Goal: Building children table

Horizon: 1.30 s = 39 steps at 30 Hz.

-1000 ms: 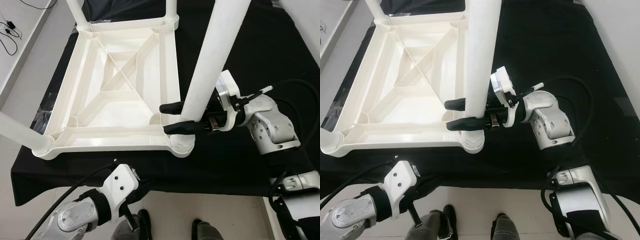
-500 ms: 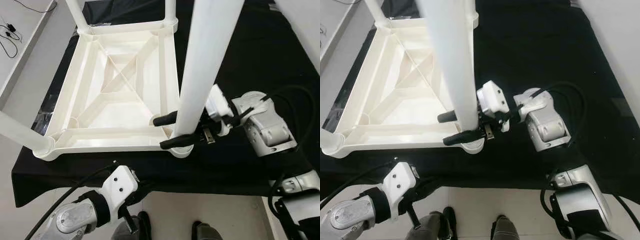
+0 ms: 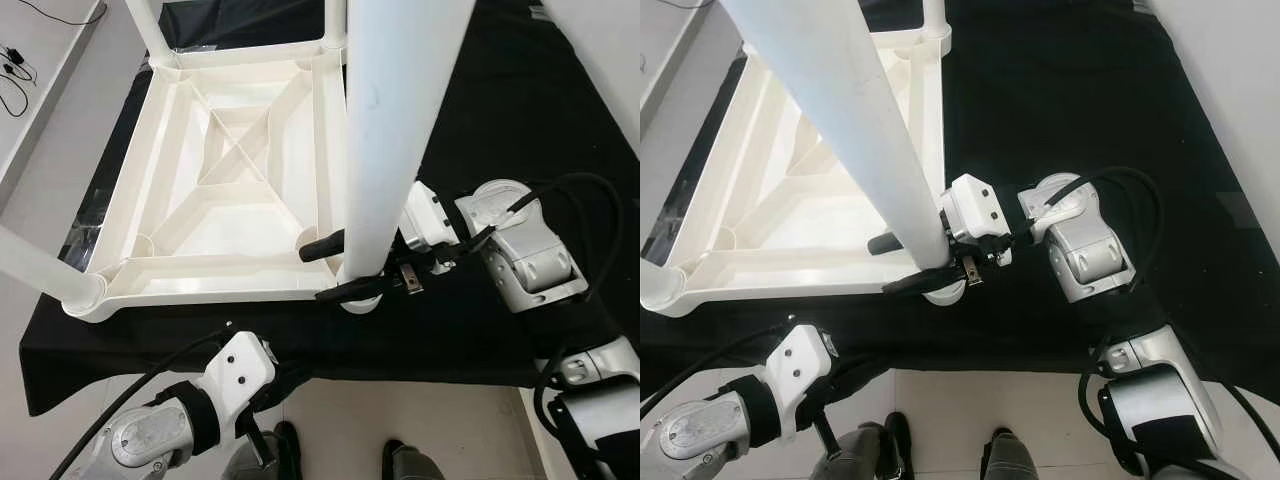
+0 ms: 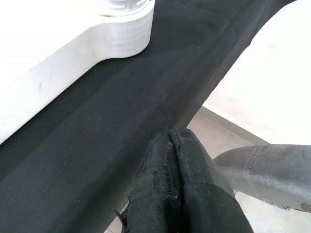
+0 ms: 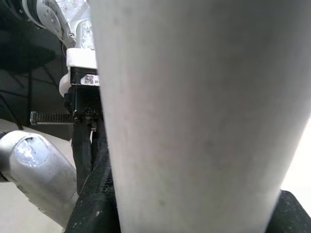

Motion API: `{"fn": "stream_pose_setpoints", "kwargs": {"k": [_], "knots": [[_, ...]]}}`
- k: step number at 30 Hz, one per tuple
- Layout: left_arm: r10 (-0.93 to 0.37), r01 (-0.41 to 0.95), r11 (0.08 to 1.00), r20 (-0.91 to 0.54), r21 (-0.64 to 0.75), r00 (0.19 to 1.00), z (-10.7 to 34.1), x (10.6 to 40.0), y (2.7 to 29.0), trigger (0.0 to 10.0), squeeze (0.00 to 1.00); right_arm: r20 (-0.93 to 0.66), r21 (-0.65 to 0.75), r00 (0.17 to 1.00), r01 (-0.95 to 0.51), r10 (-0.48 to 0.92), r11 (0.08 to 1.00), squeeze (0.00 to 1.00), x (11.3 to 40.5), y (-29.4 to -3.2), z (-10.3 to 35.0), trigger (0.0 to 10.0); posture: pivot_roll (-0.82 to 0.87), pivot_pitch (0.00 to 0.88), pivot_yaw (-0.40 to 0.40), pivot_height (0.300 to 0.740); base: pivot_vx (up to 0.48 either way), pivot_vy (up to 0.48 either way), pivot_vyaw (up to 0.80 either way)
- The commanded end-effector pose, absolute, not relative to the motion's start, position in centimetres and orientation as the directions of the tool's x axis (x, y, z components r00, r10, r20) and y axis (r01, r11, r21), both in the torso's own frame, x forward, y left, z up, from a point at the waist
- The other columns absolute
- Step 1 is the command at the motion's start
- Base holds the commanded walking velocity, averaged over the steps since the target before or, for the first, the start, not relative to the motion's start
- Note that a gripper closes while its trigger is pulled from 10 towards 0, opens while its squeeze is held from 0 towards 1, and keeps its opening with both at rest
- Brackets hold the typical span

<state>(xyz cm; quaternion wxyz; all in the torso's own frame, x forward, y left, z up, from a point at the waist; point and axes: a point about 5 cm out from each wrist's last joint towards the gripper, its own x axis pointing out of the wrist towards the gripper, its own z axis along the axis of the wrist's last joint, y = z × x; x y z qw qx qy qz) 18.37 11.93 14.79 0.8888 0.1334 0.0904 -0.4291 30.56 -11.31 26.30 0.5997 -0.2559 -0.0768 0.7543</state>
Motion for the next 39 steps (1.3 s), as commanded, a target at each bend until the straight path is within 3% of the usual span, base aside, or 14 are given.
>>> {"fn": "stream_pose_setpoints", "kwargs": {"k": [1,3,6,23,31,39], "knots": [[-0.735,0.792,0.588,-0.299,0.165,0.608,14.6,18.0,12.2,10.0,0.0,-0.338,-0.264,-0.114,-0.941,0.934,-0.21,0.0,31.2,-12.1,22.9,10.0,0.12,0.341,0.09,0.74,0.0,0.0,0.0],[-0.735,0.791,0.589,-0.298,0.164,0.609,14.6,18.0,12.2,10.0,0.0,-0.28,-0.239,-0.034,-0.965,0.959,-0.104,0.0,32.1,-12.0,23.3,10.0,0.12,0.342,0.089,0.74,0.0,0.0,0.0],[-0.735,0.791,0.59,-0.297,0.164,0.609,14.6,17.9,12.2,10.0,0.0,-0.266,-0.23,0.009,-0.972,0.964,-0.054,0.0,32.4,-11.9,23.3,10.0,0.11,0.343,0.089,0.74,0.0,0.0,0.0],[-0.736,0.791,0.59,-0.296,0.162,0.609,14.7,17.9,12.1,10.0,0.0,-0.266,-0.172,0.163,-0.978,0.95,0.12,0.0,33.0,-11.5,21.5,10.0,0.11,0.345,0.086,0.74,0.0,0.0,0.0],[-0.736,0.79,0.592,-0.293,0.157,0.61,14.7,17.9,12.0,10.0,0.0,-0.195,0.046,0.313,-0.944,0.929,0.328,0.0,32.9,-11.6,20.2,10.0,0.1,0.35,0.081,0.74,0.0,0.0,0.0],[-0.739,0.793,0.59,-0.295,0.154,0.606,14.6,17.9,11.9,10.0,0.0,-0.142,0.126,0.356,-0.919,0.924,0.373,0.0,32.3,-11.5,19.4,10.0,0.1,0.344,0.083,0.74,0.0,0.0,0.0]]}}
